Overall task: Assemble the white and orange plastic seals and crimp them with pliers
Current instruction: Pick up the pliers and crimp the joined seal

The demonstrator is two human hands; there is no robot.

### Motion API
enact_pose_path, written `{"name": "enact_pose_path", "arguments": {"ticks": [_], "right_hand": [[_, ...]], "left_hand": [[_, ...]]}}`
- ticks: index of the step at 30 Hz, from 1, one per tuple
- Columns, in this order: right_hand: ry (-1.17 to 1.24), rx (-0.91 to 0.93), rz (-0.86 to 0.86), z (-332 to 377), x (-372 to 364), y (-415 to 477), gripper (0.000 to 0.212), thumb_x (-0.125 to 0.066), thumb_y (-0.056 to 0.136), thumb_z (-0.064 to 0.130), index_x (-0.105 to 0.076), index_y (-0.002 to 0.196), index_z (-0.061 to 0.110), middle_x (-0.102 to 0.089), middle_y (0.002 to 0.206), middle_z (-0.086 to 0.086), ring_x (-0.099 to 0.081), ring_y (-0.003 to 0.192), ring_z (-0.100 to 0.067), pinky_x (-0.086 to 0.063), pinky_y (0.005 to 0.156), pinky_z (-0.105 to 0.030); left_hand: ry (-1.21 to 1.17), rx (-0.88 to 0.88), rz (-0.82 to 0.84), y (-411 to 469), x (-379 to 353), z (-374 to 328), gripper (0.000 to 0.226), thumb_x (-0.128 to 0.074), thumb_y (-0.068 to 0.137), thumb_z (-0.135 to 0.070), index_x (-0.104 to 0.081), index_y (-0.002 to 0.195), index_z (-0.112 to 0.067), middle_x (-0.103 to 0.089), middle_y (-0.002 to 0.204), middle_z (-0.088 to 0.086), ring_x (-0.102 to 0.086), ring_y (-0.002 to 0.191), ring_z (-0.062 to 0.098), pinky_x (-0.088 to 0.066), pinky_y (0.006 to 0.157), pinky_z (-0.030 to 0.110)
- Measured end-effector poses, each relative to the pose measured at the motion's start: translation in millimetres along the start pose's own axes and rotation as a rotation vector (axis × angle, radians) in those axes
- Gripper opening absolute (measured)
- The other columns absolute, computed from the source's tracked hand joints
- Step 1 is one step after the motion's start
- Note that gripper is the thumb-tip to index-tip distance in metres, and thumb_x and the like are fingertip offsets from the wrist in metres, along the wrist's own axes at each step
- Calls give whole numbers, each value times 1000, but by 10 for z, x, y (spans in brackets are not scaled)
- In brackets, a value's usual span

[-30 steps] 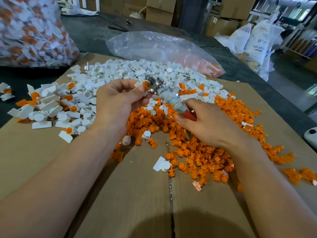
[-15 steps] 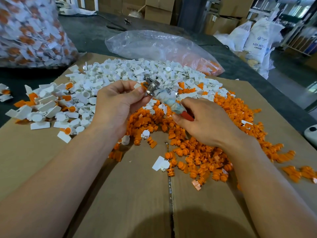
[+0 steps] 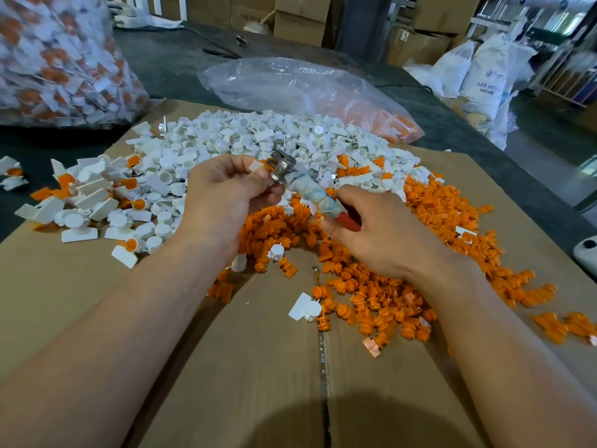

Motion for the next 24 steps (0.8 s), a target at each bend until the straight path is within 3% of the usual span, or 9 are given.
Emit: {"name": "enact_pose_path", "arguments": {"ticks": [11, 16, 20, 24], "right_hand": [[-44, 35, -67, 76, 1, 20, 36, -56, 88, 38, -29, 65, 30, -38, 61, 11, -38, 55, -5, -27, 48, -24], [-59, 25, -83, 59, 2, 16, 36, -56, 87, 41, -29, 66, 30, -38, 61, 11, -36, 55, -5, -23, 48, -25], [-21, -58, -101, -107, 76, 32, 26, -56, 83, 48, -38, 76, 31, -44, 69, 11, -42, 62, -5, -27, 50, -25], [-116, -218, -109, -435, 160, 41, 41, -55, 78, 59, -41, 93, 23, -40, 74, 13, -38, 65, -3, -25, 51, -23]], "left_hand": [[25, 2, -18, -17, 22, -31, 27, -50, 87, 11, -50, 69, -8, -58, 77, 18, -58, 44, 11, -42, 40, 13], [29, -1, -18, -16, 31, -53, 27, -53, 83, 14, -51, 66, -7, -58, 69, 15, -58, 43, 13, -42, 40, 14], [38, 33, -37, 1, 46, -26, 19, -59, 78, 11, -56, 67, -5, -62, 55, 7, -59, 46, 14, -45, 43, 17], [86, 58, 24, -35, -21, 2, 16, -60, 79, 6, -62, 69, -5, -63, 53, 5, -62, 48, 16, -48, 43, 18]]}}
Point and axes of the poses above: each hand's wrist, its own y-axis towards the middle knuckle, its own x-axis out of the back of the hand, z = x × y, the point moved 8 cm from there along y, towards the middle knuckle
